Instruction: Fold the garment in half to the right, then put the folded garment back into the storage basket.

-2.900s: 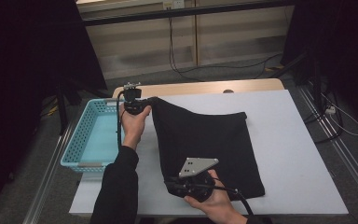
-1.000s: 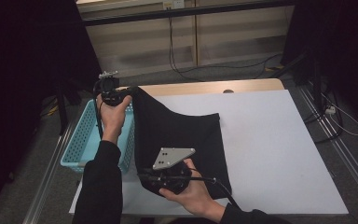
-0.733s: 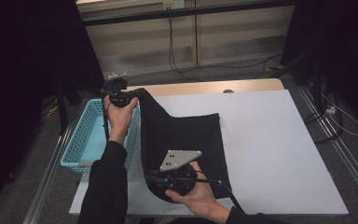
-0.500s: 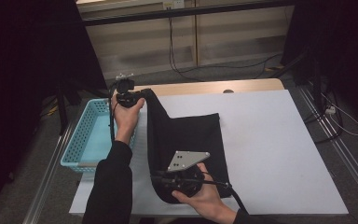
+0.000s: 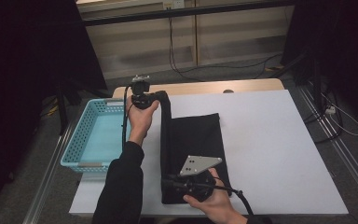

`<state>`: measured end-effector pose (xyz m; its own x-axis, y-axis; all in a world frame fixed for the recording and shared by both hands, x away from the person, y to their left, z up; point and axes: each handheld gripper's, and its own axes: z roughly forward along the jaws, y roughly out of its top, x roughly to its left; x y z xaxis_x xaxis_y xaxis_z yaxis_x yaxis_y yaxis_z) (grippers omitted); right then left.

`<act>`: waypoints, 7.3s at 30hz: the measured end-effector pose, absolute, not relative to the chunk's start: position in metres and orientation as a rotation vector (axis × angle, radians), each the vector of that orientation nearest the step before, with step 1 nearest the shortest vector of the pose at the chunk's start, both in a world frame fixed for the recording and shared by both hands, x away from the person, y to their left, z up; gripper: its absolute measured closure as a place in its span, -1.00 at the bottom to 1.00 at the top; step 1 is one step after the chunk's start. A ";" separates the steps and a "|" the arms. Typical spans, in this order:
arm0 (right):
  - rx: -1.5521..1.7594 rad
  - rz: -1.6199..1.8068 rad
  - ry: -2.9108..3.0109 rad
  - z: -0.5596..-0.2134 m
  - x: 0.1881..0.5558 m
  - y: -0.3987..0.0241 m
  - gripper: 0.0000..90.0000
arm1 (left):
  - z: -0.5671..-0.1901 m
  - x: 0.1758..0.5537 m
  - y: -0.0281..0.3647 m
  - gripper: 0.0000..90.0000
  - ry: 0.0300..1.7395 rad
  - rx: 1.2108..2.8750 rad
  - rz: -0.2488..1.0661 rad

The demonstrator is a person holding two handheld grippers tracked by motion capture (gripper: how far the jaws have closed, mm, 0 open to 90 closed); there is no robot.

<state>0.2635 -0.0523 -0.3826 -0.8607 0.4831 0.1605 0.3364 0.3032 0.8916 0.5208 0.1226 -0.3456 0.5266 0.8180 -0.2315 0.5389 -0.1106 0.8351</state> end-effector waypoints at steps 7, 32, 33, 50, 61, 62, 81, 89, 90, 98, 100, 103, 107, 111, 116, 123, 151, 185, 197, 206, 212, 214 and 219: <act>0.788 1.575 2.431 -0.390 0.261 -0.059 0.88 | -0.356 0.522 0.108 0.91 1.107 1.813 0.330; 0.927 1.451 2.494 -0.428 0.256 -0.092 0.87 | -0.398 0.524 0.071 0.91 1.121 1.855 0.244; 0.930 1.442 2.497 -0.429 0.256 -0.093 0.86 | -0.400 0.524 0.070 0.91 1.118 1.861 0.240; 0.964 1.347 2.468 -0.437 0.254 -0.115 0.53 | -0.416 0.525 0.053 0.91 1.116 1.861 0.213; 0.948 1.414 2.429 -0.425 0.247 -0.128 0.96 | -0.418 0.527 0.045 0.91 1.109 1.883 0.204; 0.946 1.406 2.437 -0.425 0.246 -0.129 0.97 | -0.418 0.527 0.043 0.91 1.104 1.880 0.202; 0.962 1.332 2.462 -0.427 0.234 -0.152 0.98 | -0.421 0.531 -0.006 0.91 1.042 1.920 0.174; 0.987 1.339 2.445 -0.425 0.231 -0.163 0.98 | -0.420 0.530 -0.017 0.91 1.032 1.927 0.162; 0.991 1.339 2.443 -0.424 0.231 -0.164 0.98 | -0.420 0.530 -0.019 0.91 1.033 1.912 0.156; 1.014 1.311 2.465 -0.430 0.230 -0.169 0.98 | -0.425 0.528 -0.030 0.89 1.024 1.944 0.164; 1.027 1.296 2.479 -0.432 0.231 -0.169 0.98 | -0.427 0.528 -0.031 0.85 1.020 1.946 0.153; 1.034 1.278 2.491 -0.435 0.232 -0.171 0.98 | -0.426 0.527 -0.030 0.76 1.003 1.943 0.142; 1.035 1.252 2.507 -0.439 0.231 -0.170 0.98 | -0.421 0.524 -0.025 0.49 1.001 1.926 0.145; 1.047 1.221 2.508 -0.441 0.233 -0.171 0.97 | -0.418 0.521 -0.014 0.26 1.008 1.909 0.165; 1.069 1.193 2.517 -0.445 0.235 -0.173 0.97 | -0.415 0.519 0.004 0.03 1.021 1.898 0.183; 1.079 1.161 2.534 -0.447 0.236 -0.173 0.94 | -0.409 0.514 0.026 -0.38 1.031 1.887 0.244; 1.192 1.100 2.475 -0.446 0.239 -0.189 0.34 | -0.414 0.458 0.097 -0.90 0.871 1.931 0.340; 1.020 1.257 2.411 -0.432 0.268 -0.180 -0.24 | -0.421 0.377 0.140 -0.88 0.826 1.964 0.359; 0.965 1.305 2.450 -0.434 0.274 -0.167 -0.27 | -0.422 0.345 0.161 -0.88 0.823 1.944 0.341; 0.856 1.288 2.515 -0.431 0.268 -0.151 -0.34 | -0.426 0.337 0.164 -0.88 0.840 1.935 0.324; 0.788 1.276 2.586 -0.431 0.266 -0.139 -0.36 | -0.424 0.331 0.175 -0.88 0.868 1.927 0.333; 0.767 1.274 2.599 -0.430 0.266 -0.135 -0.30 | -0.423 0.329 0.177 -0.88 0.863 1.924 0.338; 0.701 1.275 2.629 -0.423 0.267 -0.128 -0.04 | -0.426 0.325 0.184 -0.86 0.843 1.955 0.354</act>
